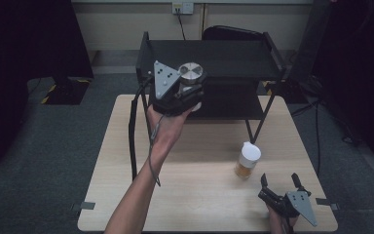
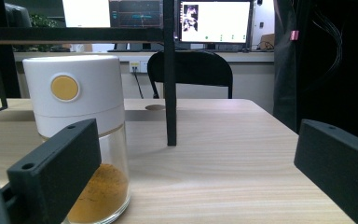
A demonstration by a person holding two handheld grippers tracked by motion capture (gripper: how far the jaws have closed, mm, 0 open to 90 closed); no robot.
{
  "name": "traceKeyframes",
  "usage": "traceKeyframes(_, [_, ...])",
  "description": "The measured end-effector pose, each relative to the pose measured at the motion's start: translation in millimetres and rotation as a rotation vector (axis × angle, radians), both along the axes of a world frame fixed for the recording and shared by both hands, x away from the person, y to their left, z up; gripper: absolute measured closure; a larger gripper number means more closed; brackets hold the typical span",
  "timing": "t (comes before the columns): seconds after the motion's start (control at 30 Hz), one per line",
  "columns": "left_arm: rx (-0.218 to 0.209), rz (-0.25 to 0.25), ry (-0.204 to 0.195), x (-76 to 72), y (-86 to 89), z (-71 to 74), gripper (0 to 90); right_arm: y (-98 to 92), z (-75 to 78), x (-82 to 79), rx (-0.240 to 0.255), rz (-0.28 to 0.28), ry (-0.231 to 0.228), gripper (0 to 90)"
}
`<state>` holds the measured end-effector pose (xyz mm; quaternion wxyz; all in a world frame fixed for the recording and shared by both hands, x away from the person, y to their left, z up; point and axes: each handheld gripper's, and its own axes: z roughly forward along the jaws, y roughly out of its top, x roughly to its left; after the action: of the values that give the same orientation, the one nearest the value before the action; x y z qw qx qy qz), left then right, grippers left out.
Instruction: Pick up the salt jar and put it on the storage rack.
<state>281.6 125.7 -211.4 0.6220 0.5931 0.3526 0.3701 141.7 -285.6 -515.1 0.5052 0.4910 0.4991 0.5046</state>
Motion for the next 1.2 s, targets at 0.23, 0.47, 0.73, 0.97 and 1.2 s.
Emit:
traceKeyframes(0.23, [-0.003, 0.073, 0.015, 27.2, -6.0, 20.3, 35.1, 1.0, 0.0, 0.2, 0.001, -0.006, 0.0, 0.0])
traceKeyframes(0.47, [0.009, 0.115, 0.046, 59.2, -14.8, 34.8, 35.1, 0.9, -0.1, 0.3, 0.0, -0.006, -0.001, 0.0])
traceKeyframes(0.73, [0.022, 0.169, 0.053, 83.4, -29.6, 34.3, 35.1, 0.5, 0.0, 0.3, 0.002, -0.003, 0.0, 0.0])
traceKeyframes(0.97, [0.034, 0.182, 0.056, 89.7, -34.9, 30.8, 35.0, 0.0, 0.1, 0.5, 0.003, -0.001, 0.001, 0.0])
traceKeyframes(1.2, [0.029, 0.175, 0.05, 90.2, -33.0, 28.4, 34.9, 0.0, 0.0, 0.5, 0.002, -0.001, 0.0, 0.0])
